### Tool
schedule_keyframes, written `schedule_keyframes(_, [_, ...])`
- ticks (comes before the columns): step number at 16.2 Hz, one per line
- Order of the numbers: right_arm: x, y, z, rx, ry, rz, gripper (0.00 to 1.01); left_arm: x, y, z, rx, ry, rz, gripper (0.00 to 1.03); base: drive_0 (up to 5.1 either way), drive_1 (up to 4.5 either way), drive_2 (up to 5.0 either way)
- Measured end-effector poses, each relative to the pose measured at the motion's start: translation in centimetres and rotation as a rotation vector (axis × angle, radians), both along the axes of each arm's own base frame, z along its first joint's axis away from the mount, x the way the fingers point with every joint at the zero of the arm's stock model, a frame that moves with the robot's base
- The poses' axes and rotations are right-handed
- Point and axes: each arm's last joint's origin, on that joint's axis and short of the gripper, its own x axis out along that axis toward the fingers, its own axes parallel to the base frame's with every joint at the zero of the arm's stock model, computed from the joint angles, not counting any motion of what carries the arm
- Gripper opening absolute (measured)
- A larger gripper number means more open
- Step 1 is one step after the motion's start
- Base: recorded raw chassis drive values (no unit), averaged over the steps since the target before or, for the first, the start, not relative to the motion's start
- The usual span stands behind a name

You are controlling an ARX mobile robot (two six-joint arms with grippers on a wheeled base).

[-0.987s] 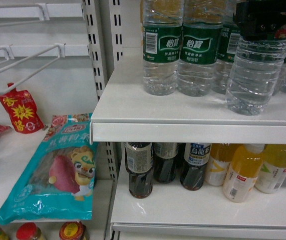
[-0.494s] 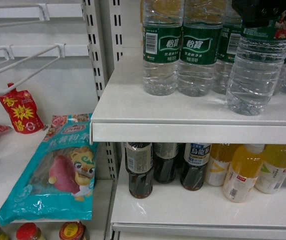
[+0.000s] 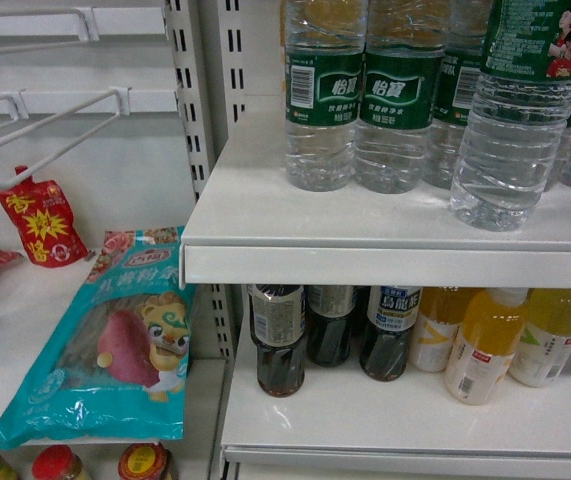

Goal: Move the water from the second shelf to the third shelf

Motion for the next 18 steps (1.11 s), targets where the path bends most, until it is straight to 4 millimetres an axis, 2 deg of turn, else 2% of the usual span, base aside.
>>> schedule_keyframes(4, [-5.9, -2.4, -1.3, 0.031, 0.026, -0.017, 0.98, 0.0, 0.0, 0.0, 0.000, 0.000, 0.000, 0.98, 0.0, 0.00, 0.0])
schedule_keyframes(5, [-7.4, -2.9, -1.4, 0.024, -0.081, -0.141, 0.86, 0.0, 0.0, 0.0, 0.000, 0.000, 0.000, 0.98, 0.0, 0.00, 0.0])
schedule_keyframes(7, [-10.3, -5.0, -3.7, 0.003, -0.071, -0.263, 0.62, 0.0, 0.0, 0.0, 0.000, 0.000, 0.000, 0.98, 0.0, 0.00, 0.0])
schedule_keyframes(8, [-11.2, -5.3, -4.7, 0.003, -0.080, -0.284, 0.49, 0.0, 0.0, 0.0, 0.000, 0.000, 0.000, 0.98, 0.0, 0.00, 0.0])
schedule_keyframes(11, [-12.3, -5.1, -6.3, 0.004, -0.101, -0.256, 0.10, 0.0, 0.0, 0.0, 0.000, 0.000, 0.000, 0.98, 0.0, 0.00, 0.0])
schedule_keyframes(12, [-12.5, -5.1, -7.0, 0.001, -0.093, -0.256, 0.02, 0.0, 0.0, 0.0, 0.000, 0.000, 0.000, 0.98, 0.0, 0.00, 0.0])
schedule_keyframes(18, [-13.7, -5.1, -8.7, 0.000, -0.098, -0.257, 0.02, 0.0, 0.0, 0.0, 0.000, 0.000, 0.000, 0.98, 0.0, 0.00, 0.0])
